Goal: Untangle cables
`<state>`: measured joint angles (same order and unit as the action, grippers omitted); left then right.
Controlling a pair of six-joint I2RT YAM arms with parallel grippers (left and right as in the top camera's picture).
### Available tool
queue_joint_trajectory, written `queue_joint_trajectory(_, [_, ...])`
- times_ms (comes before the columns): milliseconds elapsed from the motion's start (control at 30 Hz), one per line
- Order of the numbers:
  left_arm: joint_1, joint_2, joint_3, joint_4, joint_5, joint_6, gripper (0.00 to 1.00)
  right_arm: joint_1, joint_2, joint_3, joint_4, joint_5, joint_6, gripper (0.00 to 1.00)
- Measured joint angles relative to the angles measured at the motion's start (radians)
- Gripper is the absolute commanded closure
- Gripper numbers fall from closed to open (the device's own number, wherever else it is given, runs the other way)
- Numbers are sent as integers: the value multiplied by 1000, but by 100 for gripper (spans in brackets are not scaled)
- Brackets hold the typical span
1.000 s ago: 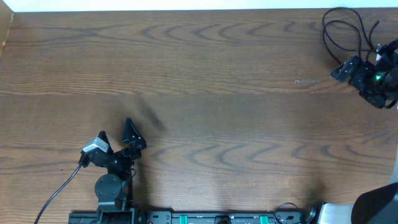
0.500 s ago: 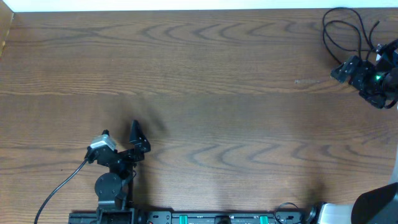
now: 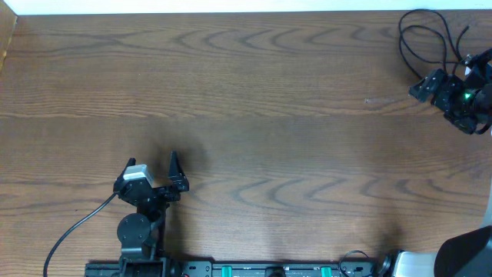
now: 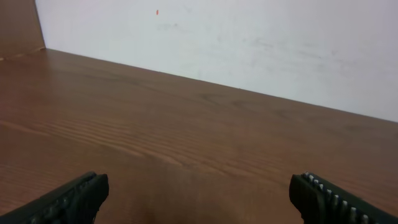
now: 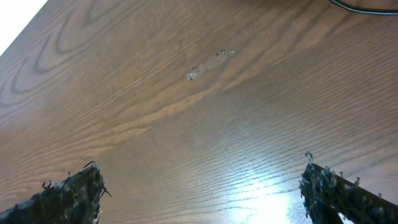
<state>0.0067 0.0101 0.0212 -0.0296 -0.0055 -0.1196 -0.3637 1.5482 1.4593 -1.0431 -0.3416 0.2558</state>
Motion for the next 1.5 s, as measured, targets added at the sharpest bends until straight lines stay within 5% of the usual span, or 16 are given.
queue_joint_trajectory(1500, [0,0,0,0,0,17,2,0,0,0,0,0,0,1])
